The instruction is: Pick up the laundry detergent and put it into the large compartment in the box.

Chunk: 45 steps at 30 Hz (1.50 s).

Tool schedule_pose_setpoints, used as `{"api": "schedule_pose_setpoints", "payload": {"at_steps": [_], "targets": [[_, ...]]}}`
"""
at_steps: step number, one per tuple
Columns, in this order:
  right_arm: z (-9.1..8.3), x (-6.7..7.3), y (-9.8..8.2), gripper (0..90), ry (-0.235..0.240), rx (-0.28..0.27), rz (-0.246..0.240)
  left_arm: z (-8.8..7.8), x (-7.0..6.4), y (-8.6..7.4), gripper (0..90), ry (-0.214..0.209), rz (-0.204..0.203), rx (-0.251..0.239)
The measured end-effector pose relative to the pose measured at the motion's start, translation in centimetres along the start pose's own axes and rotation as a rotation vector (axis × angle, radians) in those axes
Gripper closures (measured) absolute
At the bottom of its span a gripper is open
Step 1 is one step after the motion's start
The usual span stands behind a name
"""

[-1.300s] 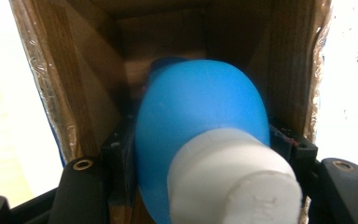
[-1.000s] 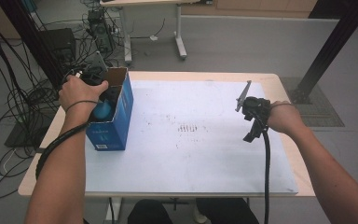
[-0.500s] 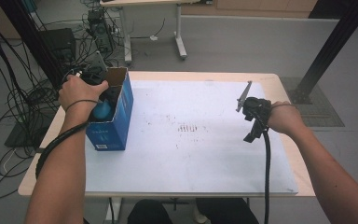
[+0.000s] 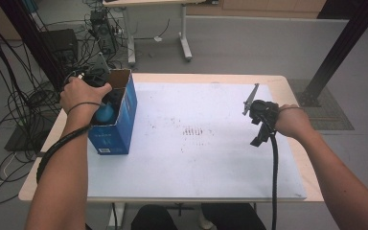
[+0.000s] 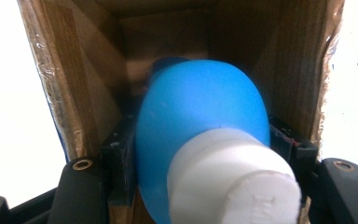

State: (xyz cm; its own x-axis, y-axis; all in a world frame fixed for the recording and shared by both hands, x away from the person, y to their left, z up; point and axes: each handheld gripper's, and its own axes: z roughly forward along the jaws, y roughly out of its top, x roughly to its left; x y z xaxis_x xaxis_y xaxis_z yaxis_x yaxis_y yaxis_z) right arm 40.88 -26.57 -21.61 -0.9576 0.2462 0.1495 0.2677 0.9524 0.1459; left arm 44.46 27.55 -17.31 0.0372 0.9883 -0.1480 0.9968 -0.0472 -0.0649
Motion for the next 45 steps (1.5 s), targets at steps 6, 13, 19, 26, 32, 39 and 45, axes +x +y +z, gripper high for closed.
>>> {"api": "schedule_pose_setpoints", "payload": {"at_steps": [6,13,19,26,32,39,45], "targets": [[0.05,-0.03,-0.08,3.9,0.002,-0.002,0.001,0.01,-0.02,-0.01,37.8,0.000,-0.002,0.001],[0.03,0.02,-0.12,3.8,0.001,-0.006,-0.001,0.02,-0.18,0.04,37.8,0.004,0.000,0.002],[0.23,-0.01,-0.24,3.7,0.003,-0.012,0.001,0.02,-0.19,0.02,37.8,0.004,0.002,0.002],[0.11,0.07,-0.08,3.9,0.003,-0.012,0.000,0.04,-0.12,-0.13,37.8,0.001,-0.002,-0.004],[0.01,0.16,0.08,3.8,-0.002,-0.008,-0.004,0.03,-0.09,-0.09,37.8,0.002,-0.003,-0.002],[0.00,0.14,0.08,3.7,-0.001,-0.011,-0.001,0.04,-0.06,-0.10,37.8,0.002,-0.003,-0.003],[0.02,0.12,0.16,3.7,0.001,-0.013,-0.004,0.04,-0.02,-0.19,37.8,0.000,-0.004,-0.006]]}}
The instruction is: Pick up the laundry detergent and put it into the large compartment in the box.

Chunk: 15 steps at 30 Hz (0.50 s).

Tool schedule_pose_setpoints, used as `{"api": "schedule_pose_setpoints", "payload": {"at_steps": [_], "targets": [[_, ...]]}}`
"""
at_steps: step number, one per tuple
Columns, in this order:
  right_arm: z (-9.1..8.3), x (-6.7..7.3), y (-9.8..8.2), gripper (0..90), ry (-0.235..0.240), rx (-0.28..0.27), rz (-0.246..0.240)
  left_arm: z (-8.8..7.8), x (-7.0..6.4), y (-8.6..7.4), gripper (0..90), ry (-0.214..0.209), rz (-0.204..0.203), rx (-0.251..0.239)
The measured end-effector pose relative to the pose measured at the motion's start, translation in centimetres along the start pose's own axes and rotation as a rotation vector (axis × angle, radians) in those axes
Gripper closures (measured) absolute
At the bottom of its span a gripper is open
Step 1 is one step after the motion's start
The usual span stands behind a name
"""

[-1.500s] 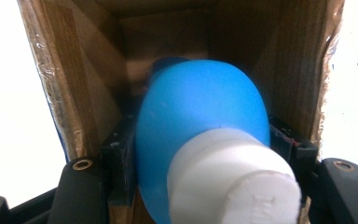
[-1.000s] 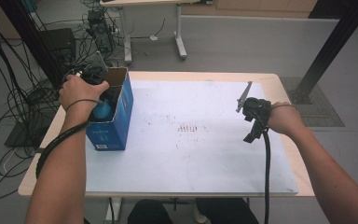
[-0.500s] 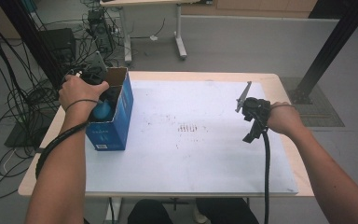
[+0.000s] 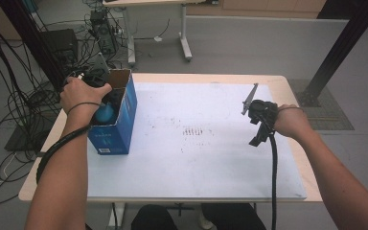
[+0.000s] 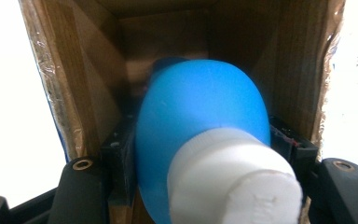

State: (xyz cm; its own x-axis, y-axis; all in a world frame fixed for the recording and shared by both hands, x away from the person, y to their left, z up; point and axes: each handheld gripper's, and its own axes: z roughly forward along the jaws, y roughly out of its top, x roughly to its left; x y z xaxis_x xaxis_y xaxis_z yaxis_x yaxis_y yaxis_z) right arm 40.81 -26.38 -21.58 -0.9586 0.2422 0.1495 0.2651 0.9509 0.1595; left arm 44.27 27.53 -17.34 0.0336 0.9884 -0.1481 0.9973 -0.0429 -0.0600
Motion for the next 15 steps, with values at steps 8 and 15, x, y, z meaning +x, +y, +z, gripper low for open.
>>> {"api": "schedule_pose_setpoints", "payload": {"at_steps": [8,15], "targets": [[0.00,0.01,0.11,3.9,0.000,0.002,-0.003,-0.01,0.23,-0.01,37.8,-0.006,-0.004,-0.001],[0.09,-0.02,-0.01,3.8,0.003,0.000,0.002,-0.02,0.23,0.05,37.8,-0.005,-0.005,0.002]]}}
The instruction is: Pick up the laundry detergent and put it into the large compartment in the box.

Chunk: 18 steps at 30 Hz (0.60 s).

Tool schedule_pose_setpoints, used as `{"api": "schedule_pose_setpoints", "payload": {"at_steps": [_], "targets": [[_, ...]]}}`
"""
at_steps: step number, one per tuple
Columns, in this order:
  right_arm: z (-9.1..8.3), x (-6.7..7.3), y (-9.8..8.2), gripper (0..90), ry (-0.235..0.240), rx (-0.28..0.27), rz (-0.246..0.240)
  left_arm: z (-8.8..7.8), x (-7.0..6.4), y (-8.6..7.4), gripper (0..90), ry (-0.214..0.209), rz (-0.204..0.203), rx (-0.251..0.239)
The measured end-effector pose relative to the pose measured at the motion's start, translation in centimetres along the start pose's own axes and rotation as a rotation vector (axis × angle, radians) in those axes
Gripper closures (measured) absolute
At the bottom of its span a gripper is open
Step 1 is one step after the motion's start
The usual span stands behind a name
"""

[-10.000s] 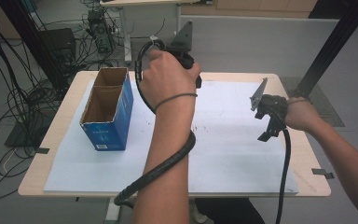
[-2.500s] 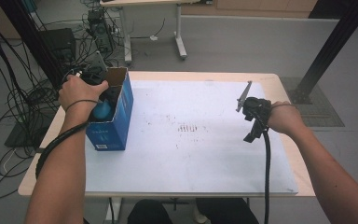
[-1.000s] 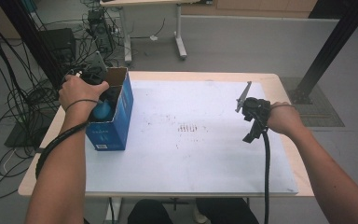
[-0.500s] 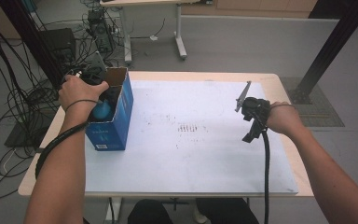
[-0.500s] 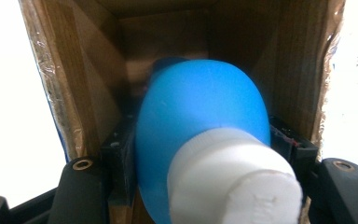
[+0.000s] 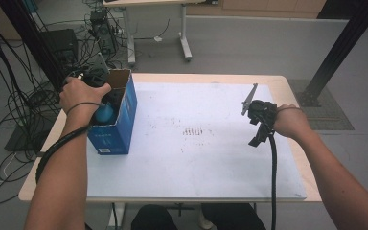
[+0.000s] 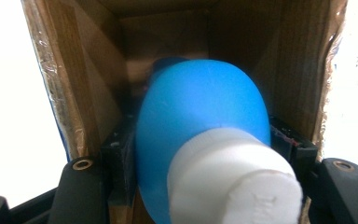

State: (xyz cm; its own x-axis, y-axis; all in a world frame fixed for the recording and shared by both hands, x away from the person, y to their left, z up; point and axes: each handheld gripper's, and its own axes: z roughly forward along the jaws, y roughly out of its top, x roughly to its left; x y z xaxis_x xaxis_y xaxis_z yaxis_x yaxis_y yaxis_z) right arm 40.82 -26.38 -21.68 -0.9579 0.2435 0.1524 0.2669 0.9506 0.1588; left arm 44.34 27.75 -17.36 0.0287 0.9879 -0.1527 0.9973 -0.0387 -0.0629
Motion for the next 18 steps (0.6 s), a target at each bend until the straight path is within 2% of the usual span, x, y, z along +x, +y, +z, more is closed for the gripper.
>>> {"api": "schedule_pose_setpoints", "payload": {"at_steps": [12,16,18], "targets": [[-0.07,0.08,-0.21,3.8,-0.003,-0.003,0.001,0.06,-0.01,0.11,37.5,-0.001,-0.003,0.006],[-0.01,0.07,-0.20,3.8,-0.002,-0.005,0.002,0.54,0.44,0.63,35.5,-0.013,-0.007,0.044],[0.02,0.06,-0.20,3.8,0.000,-0.007,0.003,0.57,0.52,0.54,35.7,-0.012,-0.008,0.038]]}}
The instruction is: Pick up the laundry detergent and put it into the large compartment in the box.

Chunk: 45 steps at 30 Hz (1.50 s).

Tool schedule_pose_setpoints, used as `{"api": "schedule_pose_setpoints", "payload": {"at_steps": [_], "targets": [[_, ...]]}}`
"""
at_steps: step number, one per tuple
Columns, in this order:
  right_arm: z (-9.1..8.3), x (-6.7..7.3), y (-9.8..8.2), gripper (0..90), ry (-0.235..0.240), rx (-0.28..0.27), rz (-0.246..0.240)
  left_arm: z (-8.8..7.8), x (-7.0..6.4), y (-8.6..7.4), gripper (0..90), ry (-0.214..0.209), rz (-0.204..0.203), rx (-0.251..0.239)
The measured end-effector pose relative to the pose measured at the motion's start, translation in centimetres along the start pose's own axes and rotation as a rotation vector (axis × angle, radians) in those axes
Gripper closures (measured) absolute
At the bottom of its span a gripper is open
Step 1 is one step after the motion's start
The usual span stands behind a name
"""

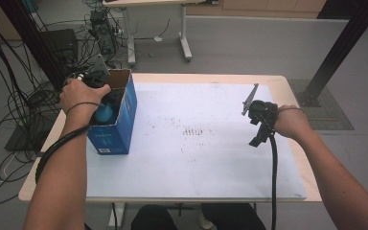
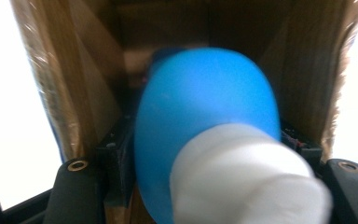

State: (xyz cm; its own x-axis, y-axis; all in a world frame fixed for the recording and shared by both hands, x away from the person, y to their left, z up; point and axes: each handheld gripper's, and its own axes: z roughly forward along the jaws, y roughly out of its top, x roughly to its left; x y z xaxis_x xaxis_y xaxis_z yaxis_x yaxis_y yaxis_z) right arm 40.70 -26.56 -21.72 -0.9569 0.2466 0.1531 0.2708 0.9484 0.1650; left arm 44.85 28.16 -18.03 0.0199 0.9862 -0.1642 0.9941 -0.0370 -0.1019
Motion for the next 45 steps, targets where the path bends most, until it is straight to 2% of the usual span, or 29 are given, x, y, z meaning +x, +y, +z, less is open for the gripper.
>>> {"api": "schedule_pose_setpoints", "payload": {"at_steps": [16,22,28,33,35,40,41,45], "targets": [[0.4,-0.2,0.1,3.8,0.008,0.000,-0.005,-1.1,-0.4,-0.5,30.2,0.006,-0.004,-0.024],[0.4,-0.2,0.0,3.8,0.008,-0.002,-0.005,-2.1,-0.5,-0.8,26.4,0.010,-0.003,-0.038],[0.5,-0.2,-0.2,3.8,0.008,-0.010,-0.007,-3.6,-0.9,-1.3,25.5,0.018,0.005,-0.050],[0.4,-0.1,-0.1,3.9,0.005,-0.008,-0.015,-5.1,-1.4,-1.8,21.8,0.029,0.014,-0.061],[0.3,0.0,-0.1,3.9,0.003,-0.011,-0.015,-6.2,-1.7,-2.4,18.2,0.030,0.029,-0.083],[0.2,0.1,0.0,3.8,0.002,-0.012,-0.020,-7.5,-2.3,-2.8,13.8,0.037,0.048,-0.098],[0.2,0.1,0.0,3.8,0.002,-0.012,-0.020,-8.1,-2.3,-3.2,13.1,0.024,0.055,-0.111],[0.2,0.2,0.1,3.8,0.000,-0.012,-0.023,-8.9,-2.6,-3.8,8.8,0.006,0.078,-0.122]]}}
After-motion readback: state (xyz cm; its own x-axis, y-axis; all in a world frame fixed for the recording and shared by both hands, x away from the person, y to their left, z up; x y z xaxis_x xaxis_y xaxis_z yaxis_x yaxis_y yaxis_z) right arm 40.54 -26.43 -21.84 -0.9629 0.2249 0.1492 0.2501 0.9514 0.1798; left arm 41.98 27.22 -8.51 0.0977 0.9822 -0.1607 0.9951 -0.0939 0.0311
